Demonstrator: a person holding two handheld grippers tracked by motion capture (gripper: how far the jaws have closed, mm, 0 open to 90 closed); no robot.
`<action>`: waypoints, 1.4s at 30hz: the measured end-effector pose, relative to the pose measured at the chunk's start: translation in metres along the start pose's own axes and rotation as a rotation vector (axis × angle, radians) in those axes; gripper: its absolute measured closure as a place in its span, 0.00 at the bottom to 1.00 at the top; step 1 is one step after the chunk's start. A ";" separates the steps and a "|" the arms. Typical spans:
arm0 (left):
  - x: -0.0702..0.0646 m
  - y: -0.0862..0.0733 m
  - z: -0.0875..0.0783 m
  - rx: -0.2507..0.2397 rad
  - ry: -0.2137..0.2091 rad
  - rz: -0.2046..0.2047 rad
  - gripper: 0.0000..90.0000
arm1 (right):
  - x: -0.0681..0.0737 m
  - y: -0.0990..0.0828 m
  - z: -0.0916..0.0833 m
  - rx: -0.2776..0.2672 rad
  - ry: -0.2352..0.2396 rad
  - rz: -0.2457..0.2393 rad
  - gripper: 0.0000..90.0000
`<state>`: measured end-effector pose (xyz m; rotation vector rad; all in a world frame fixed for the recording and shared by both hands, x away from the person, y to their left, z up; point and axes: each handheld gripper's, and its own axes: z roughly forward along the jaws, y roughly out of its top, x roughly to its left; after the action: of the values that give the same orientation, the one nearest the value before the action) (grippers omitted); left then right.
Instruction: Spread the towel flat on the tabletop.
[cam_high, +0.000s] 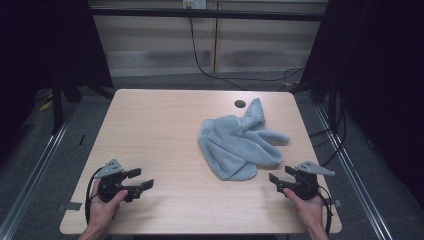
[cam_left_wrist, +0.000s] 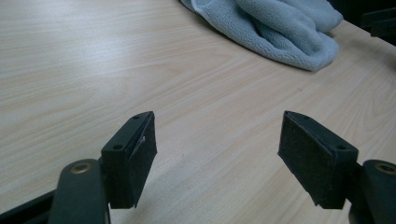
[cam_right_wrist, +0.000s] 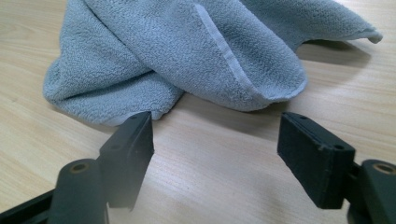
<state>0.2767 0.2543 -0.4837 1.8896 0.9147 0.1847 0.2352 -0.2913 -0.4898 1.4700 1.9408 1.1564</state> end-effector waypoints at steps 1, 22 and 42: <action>0.000 0.000 0.000 0.002 -0.001 0.001 0.30 | 0.000 0.001 0.000 0.003 0.004 0.006 0.30; -0.004 0.007 0.014 0.021 -0.042 0.035 0.28 | 0.009 0.045 0.025 0.036 0.167 -0.047 0.40; 0.002 0.006 0.017 0.050 -0.023 0.033 0.27 | 0.017 0.066 0.129 0.152 0.141 -0.125 0.50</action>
<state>0.2894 0.2424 -0.4873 1.9499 0.8796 0.1611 0.3638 -0.2240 -0.5045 1.3506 2.2263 1.1035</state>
